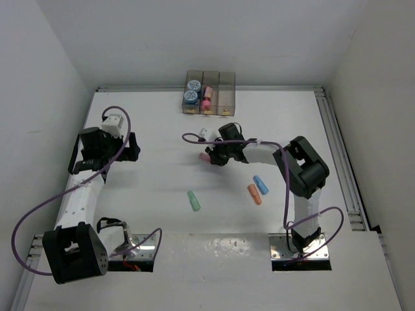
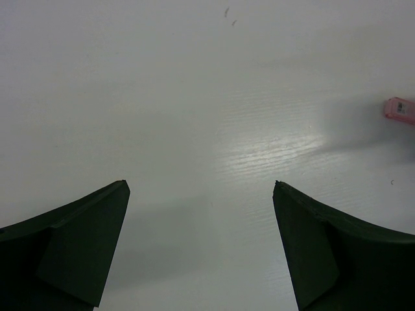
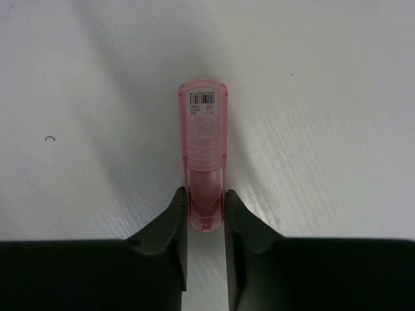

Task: Sort the stationery into containers
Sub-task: Pick up the stationery from the center of the board, then place the stationery in the storage box.

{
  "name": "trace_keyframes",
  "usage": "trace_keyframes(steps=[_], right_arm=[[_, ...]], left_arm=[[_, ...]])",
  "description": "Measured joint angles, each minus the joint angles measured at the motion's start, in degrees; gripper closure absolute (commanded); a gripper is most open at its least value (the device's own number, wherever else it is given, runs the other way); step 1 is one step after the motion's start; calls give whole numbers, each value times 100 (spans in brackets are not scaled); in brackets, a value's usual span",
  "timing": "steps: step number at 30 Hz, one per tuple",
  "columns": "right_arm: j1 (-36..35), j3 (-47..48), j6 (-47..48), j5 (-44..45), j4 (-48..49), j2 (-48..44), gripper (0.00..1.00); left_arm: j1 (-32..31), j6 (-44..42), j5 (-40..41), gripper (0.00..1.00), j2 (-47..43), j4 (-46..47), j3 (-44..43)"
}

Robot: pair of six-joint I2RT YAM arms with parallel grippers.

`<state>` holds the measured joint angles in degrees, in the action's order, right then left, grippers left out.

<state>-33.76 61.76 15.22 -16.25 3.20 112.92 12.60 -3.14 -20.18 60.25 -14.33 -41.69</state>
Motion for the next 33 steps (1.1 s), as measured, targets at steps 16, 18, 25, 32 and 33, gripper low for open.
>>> trace_keyframes(steps=[16,18,25,32,33], right_arm=[[1316,2498,-1974,33,-264,146,100],[1589,3051,-2347,236,-76,317,100],[1965,4293,-3086,984,654,1467,100],[1873,4610,-3366,1180,765,2597,100],[1856,4682,-3386,1217,765,2704,100]], left_arm=[[0,109,-15,0,682,374,-26],[0,149,-20,0,785,433,-26],[-2,323,-74,0,1132,588,-26],[-2,365,-81,1,1349,638,-26],[0,363,-81,0,1364,636,-26]])
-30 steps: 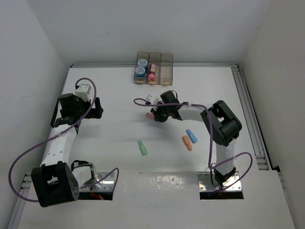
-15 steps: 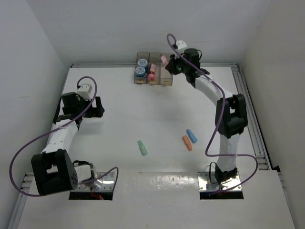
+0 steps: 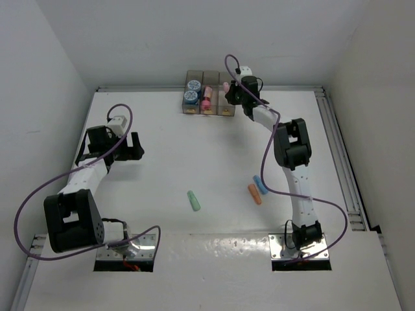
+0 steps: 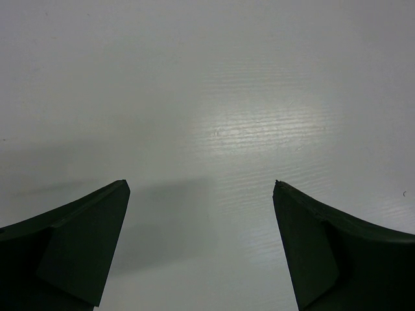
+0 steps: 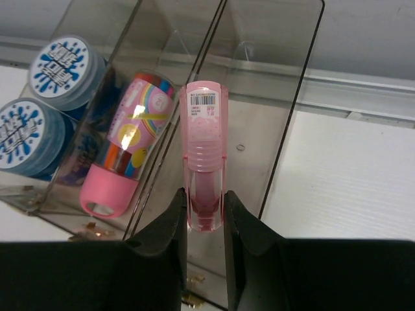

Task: Sort the stationery into containers
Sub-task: Place the stationery in the storage box, then pick up the stationery from the center of the board.

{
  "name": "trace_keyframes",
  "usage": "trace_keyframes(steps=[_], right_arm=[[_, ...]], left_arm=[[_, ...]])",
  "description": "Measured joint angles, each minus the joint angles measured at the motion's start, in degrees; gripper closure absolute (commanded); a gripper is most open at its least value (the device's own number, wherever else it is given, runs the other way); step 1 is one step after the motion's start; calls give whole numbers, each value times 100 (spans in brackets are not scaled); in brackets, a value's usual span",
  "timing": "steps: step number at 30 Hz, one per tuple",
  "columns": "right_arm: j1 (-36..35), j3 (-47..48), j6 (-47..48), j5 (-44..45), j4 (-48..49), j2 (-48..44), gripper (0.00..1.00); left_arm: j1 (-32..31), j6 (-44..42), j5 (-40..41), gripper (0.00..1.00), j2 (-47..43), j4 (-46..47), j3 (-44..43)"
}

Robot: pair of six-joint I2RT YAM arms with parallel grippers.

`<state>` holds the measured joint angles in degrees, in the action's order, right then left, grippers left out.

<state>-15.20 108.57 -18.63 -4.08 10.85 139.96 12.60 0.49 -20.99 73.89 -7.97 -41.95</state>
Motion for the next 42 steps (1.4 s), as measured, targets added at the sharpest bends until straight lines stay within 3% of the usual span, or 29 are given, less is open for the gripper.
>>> trace_keyframes(steps=[2,3,4,5,8,12,17,21,23,25,30,35,42], right_arm=[[-44,116,-55,116,28,170,99],[-61,140,-76,160,39,212,93],[-79,144,-85,229,74,232,85],[-101,144,-85,295,105,234,62],[-162,144,-55,428,247,232,39],[-184,2,109,404,201,44,37],[-125,-1139,369,-48,-553,-1412,66],[61,-2767,850,-610,-1248,-3436,74],[179,-3779,1250,-846,-1676,-4503,74],[219,-4387,1495,-935,-2009,-5010,73],[205,-5818,2107,-966,-3176,-5416,68],[184,-6306,2452,-874,-4013,-5421,59],[114,-6378,2594,-739,-4094,-5418,48]], left_arm=[[0,0,0,1,39,2,-9],[0,0,-2,1,61,0,-22],[0,0,-2,1,76,0,-35],[0,0,-2,0,92,0,-52],[0,0,-13,1,103,-2,-68],[-2,0,-35,0,103,-17,-149],[-2,0,-90,1,111,-11,-422],[-4,-153,-101,1,-33,-37,-492],[-17,-229,-105,1,-258,-74,-483],[-26,-297,-107,1,-505,-81,-476],[-68,-345,-149,1,-879,-157,-472],[-92,-343,-162,1,-1003,-275,-435],[-94,-415,-144,1,-1250,-374,-354]])
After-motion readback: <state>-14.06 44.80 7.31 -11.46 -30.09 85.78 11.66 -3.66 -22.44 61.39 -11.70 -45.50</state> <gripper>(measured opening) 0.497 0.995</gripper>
